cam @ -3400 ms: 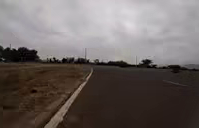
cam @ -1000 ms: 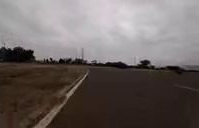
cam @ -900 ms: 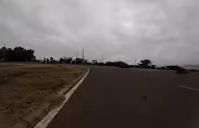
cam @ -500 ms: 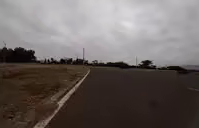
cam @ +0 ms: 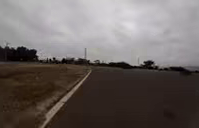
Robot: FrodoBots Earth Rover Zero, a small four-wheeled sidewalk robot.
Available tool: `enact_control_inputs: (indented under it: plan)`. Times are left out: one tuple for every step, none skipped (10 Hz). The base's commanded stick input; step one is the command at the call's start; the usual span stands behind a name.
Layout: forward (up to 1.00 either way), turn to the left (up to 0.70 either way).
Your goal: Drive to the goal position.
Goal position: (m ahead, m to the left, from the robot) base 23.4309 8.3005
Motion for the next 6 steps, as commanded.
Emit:
enact_control_inputs:
  plan:
    - [0.85, 0.0]
    - [0.85, 0.0]
    - [0.85, 0.0]
    - [0.85, 0.0]
    - [0.85, 0.0]
    - [0.85, 0.0]
